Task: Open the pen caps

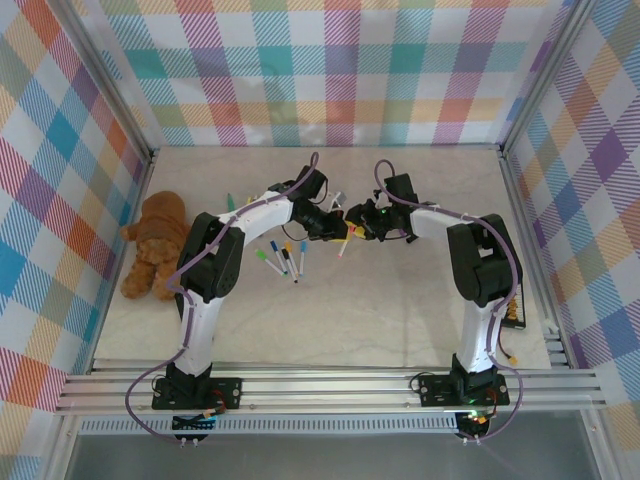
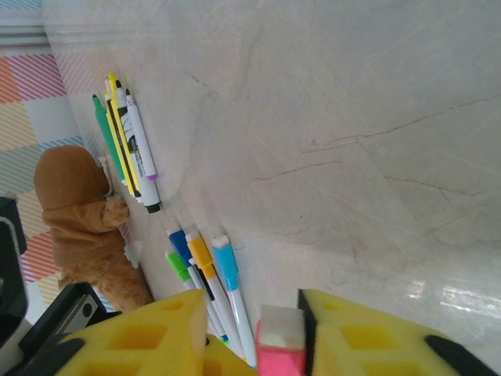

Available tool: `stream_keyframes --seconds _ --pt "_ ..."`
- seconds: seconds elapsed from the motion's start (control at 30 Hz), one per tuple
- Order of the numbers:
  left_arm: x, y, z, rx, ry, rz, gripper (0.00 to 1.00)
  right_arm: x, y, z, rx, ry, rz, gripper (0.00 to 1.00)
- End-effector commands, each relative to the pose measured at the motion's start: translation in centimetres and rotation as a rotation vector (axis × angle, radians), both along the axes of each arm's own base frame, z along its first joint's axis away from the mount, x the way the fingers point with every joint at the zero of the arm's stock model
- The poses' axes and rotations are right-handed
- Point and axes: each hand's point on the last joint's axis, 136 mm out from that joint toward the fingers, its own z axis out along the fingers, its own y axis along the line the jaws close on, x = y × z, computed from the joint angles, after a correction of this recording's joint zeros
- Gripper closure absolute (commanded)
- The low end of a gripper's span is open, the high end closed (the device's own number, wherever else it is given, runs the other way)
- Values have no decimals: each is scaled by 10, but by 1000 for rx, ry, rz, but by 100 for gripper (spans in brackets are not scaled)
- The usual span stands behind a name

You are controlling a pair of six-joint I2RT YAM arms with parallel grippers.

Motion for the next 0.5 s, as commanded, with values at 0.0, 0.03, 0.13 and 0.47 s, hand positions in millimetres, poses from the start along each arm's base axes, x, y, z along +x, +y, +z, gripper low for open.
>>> stream_keyframes --seconds 0.0,0.03,0.13,0.47 --pt "3 -3 26 -17 -40 -4 100 -7 15 14 58 -6 68 75" --pt "4 -3 26 -15 -41 -3 100 -8 16 14 63 -3 72 82" --pt "5 -4 26 -11 -42 0 100 -10 18 10 74 9 77 100" --pt "-25 -14 13 11 -15 -53 77 -4 14 25 72 -24 29 100"
